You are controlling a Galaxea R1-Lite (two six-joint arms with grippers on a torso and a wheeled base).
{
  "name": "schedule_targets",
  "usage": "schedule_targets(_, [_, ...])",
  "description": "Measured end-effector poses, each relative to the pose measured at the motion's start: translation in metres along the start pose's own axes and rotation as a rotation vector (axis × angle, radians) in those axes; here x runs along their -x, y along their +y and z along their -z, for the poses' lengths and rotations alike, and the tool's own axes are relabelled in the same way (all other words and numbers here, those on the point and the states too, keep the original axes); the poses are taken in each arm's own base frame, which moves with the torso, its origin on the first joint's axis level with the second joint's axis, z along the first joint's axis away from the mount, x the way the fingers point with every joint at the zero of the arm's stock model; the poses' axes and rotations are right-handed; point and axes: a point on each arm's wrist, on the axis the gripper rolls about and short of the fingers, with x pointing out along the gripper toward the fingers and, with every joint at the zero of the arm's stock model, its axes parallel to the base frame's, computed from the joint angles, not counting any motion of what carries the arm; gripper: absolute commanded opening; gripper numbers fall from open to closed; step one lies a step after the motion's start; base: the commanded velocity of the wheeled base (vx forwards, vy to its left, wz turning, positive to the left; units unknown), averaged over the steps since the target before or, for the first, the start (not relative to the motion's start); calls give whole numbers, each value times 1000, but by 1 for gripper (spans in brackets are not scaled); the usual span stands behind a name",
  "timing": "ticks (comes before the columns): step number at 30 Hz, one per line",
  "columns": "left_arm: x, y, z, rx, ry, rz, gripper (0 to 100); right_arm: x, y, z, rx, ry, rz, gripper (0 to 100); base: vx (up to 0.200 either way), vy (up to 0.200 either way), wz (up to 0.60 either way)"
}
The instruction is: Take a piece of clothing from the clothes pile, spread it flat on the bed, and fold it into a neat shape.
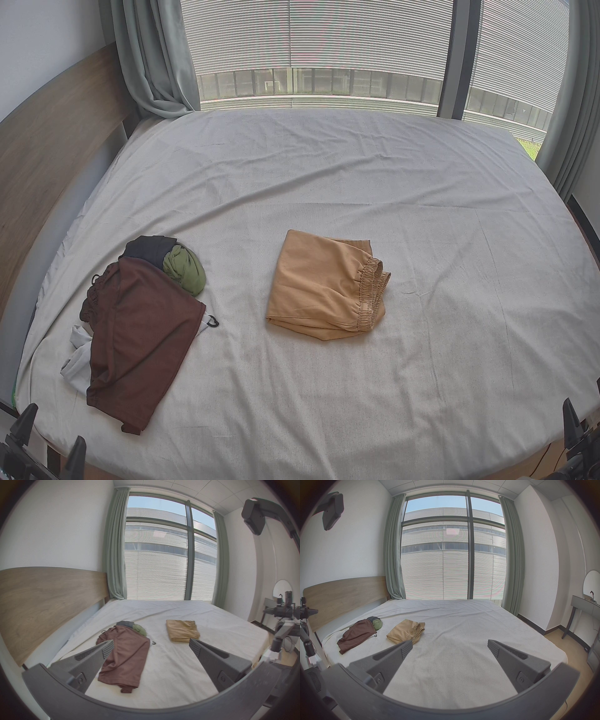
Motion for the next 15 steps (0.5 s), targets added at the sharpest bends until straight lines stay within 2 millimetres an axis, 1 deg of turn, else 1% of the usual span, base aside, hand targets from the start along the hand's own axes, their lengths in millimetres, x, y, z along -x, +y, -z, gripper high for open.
schedule_targets(4, [0, 2, 1, -11, 3, -79, 100, 0, 0, 0, 1, 0, 0, 100, 0, 0, 0])
schedule_targets(15, [0, 2, 1, -15, 2, -78, 100, 0, 0, 0, 7, -1, -2, 100, 0, 0, 0])
